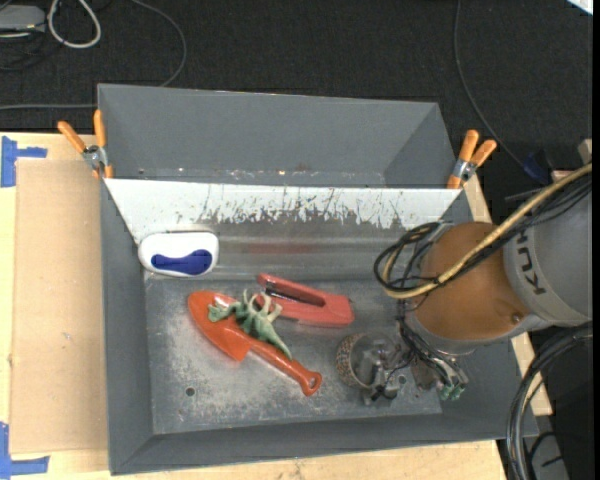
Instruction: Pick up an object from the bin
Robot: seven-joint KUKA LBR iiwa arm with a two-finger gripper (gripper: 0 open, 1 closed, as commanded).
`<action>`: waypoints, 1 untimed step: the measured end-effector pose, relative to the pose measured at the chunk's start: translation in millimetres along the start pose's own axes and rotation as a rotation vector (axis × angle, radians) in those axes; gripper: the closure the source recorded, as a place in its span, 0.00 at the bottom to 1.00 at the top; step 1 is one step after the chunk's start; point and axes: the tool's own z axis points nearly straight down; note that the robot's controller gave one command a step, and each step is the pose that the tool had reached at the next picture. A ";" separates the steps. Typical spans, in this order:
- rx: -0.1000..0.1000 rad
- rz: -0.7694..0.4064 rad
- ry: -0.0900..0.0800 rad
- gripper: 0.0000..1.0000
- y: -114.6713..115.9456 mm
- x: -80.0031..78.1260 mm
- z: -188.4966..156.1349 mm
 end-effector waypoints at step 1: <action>-0.002 -0.001 0.009 1.00 0.9 3.0 -23.5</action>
Offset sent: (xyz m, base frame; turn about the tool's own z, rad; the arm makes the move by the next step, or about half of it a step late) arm -0.0025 0.0005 0.1057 -0.0003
